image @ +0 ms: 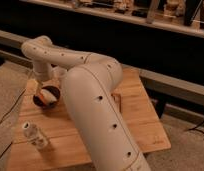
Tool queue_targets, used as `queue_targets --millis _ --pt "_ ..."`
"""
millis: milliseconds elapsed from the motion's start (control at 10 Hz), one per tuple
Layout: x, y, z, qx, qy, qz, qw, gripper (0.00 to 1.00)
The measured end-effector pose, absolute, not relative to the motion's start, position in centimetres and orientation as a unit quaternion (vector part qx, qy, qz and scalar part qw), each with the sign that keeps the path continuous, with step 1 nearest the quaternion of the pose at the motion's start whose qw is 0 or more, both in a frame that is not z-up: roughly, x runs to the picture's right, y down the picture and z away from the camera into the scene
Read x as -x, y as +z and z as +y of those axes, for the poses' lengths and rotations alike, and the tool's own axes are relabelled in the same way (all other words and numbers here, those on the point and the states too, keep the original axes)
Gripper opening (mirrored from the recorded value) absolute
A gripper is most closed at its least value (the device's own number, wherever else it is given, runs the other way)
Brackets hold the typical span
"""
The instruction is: Place the white sponge in the ceramic bowl
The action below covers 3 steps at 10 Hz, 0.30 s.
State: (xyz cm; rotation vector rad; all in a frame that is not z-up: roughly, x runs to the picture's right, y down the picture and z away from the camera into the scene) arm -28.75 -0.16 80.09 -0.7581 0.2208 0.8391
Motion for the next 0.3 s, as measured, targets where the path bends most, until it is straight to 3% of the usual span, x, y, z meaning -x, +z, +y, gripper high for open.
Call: queue_targets --millis 300 --pt "27.27 79.27 -0.35 0.353 0.400 0.140 0.834 0.80"
